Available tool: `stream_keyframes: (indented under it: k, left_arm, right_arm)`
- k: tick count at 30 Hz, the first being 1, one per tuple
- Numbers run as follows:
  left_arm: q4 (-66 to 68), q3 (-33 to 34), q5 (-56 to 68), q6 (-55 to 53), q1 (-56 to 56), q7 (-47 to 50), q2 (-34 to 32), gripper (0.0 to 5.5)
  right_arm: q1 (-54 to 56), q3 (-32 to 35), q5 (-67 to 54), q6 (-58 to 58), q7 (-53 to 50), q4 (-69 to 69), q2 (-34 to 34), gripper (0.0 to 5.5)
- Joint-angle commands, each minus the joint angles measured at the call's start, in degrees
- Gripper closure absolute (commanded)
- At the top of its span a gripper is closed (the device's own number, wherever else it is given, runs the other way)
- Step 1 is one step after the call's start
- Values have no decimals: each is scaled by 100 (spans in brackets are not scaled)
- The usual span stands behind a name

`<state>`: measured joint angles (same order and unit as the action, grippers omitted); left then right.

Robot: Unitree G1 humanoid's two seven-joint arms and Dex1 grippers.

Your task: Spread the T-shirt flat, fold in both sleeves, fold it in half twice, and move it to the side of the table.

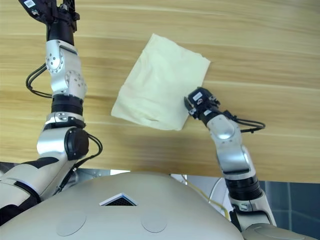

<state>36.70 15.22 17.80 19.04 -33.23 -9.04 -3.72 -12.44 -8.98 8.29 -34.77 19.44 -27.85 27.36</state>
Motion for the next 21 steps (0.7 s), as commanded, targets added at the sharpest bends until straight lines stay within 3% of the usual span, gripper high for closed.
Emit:
stream_keyframes:
  k: [1,3,7,11,13,15,21]
  left_arm:
    - [-338,124,5,-268,233,86,-223,257]
    - [-405,155,14,-314,290,95,-232,257]
    - [-345,174,30,-340,445,89,-174,257]
    - [-178,39,-25,-530,599,-79,-147,257]
    - [-12,-169,-115,-570,506,-226,-1,257]
    - [169,-313,-211,-545,401,-280,103,257]
    - [-2,-281,-136,-613,253,-179,234,257]
  right_arm:
    - [138,682,-155,-209,86,-275,175,275]
    - [224,677,-226,-273,60,-395,1,275]
    - [371,-8,-165,-275,-152,-925,-545,275]
    - [290,-1429,-29,-380,-602,-861,-1487,275]
    - [173,-2325,380,-29,-953,-281,-1740,275]
    - [55,-2759,556,214,-1129,137,-1853,275]
    - [-411,-2268,470,736,-1496,885,-1743,275]
